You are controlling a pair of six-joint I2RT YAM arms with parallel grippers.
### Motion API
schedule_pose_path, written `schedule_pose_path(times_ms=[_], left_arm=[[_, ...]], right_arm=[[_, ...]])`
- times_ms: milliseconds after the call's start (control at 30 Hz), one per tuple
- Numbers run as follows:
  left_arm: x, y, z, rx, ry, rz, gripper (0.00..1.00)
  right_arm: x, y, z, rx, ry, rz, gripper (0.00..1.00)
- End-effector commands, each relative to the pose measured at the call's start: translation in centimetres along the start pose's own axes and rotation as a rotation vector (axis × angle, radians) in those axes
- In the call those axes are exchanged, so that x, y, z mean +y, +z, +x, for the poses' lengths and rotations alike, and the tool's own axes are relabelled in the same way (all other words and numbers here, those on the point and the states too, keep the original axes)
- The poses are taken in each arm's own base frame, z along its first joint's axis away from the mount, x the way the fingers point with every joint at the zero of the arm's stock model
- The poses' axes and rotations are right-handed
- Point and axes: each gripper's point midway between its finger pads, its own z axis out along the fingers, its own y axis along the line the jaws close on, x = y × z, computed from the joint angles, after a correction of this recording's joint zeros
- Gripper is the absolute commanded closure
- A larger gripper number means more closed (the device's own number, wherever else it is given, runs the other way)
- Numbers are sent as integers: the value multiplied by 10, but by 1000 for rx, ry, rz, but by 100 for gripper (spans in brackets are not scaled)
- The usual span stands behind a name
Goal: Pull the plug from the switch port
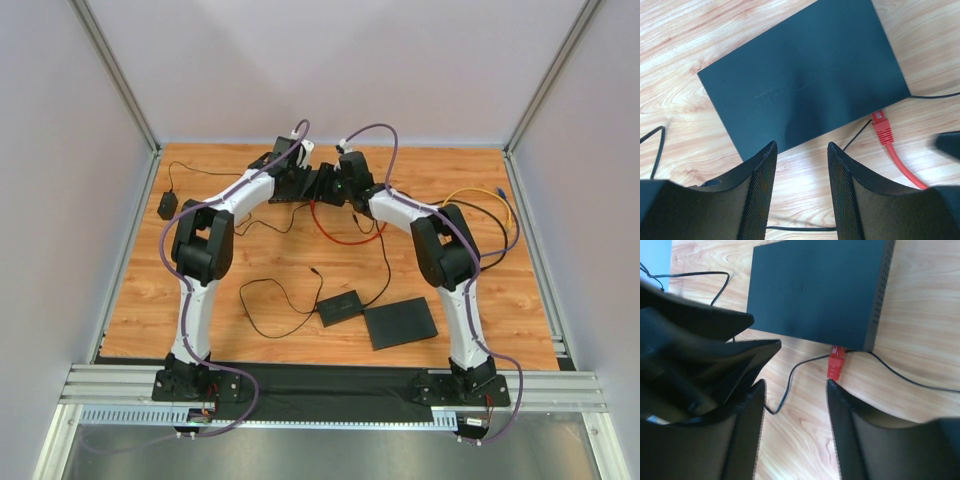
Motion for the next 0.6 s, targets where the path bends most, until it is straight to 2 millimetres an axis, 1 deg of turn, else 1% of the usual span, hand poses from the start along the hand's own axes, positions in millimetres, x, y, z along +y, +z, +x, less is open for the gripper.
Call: schedule_pose_path(times_ms=[0,33,133,167,233,300,367,400,433,500,533,567], left_arm=[[-3,-23,-35,-103,-28,30,47],[-3,-23,-35,-103,-28,33,47],[-4,-21,-34,-100,-27,36,47],[-5,-20,-34,-100,-25,38,47],[-6,-20,-35,-101,-25,45,47],[-7,-17,-34,-94,-24,52,47],[-9,-14,-31,-82,-24,56,47],[-8,-14,-32,-84,-24,54,47],[-9,-11,-29,-74,-23,53,47],[-8,-9,-29,-70,-23,46,47],[-8,-8,-27,-66,-22,44,47],[-7,-7,-27,-65,-21,40,47]], right_arm=[[1,18,-7,-8,97,-101,49],[3,20,-5,3,126,-124,57],[-8,23,4,10,164,-132,60],[-7,22,2,3,177,-135,61],[-12,21,5,1,193,-139,61],[-14,21,5,1,225,-146,58],[-18,25,8,5,250,-162,55],[-20,26,7,8,284,-166,55],[-23,30,11,22,300,-179,54],[-25,34,13,34,366,-191,54],[-28,38,18,46,388,-205,55],[-29,39,18,49,407,-212,55]])
